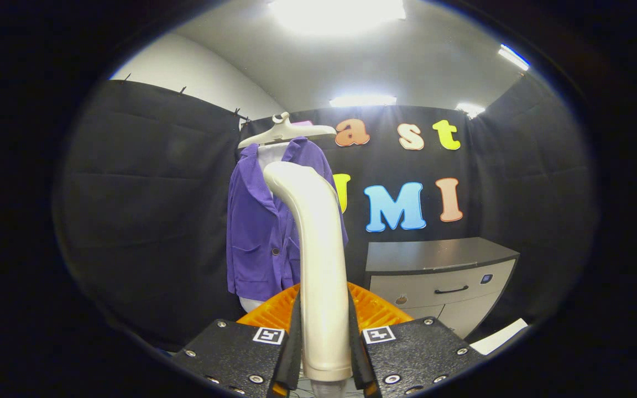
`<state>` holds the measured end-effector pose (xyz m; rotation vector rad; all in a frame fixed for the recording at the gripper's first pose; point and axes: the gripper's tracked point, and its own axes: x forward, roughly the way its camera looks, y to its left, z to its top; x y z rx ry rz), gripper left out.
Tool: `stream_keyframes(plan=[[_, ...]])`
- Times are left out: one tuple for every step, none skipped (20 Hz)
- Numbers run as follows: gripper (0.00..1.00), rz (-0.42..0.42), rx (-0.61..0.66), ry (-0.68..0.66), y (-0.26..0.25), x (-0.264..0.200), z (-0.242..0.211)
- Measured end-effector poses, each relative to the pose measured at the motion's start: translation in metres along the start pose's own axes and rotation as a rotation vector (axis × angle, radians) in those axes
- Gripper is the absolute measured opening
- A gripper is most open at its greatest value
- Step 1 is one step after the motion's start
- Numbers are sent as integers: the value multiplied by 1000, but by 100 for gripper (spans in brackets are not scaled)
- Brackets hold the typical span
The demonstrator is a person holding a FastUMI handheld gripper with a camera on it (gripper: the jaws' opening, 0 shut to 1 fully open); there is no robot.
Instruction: Iron the clothes twice with a garment steamer, once on the left side and once on the right side.
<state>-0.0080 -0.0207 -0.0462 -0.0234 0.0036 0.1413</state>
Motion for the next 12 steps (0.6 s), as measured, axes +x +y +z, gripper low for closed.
stream_keyframes(plan=[[37,-3,-3,7,-2,-2,-3],[37,-2,3,9,-3,-3,-5],[37,-5,10,4,-5,-6,-3],[37,-15,18,-11,-10,-9,1],[37,-28,22,-27,-15,-12,4],[37,-39,28,-45,-17,-15,7],[37,-51,32,-62,-20,-18,10],[37,-59,36,-74,-23,-19,12],[37,-66,39,-79,-25,-20,14],[37,-71,40,-79,-26,-20,14],[37,-74,41,-79,-26,-19,16],[37,-76,41,-80,-26,-19,17]])
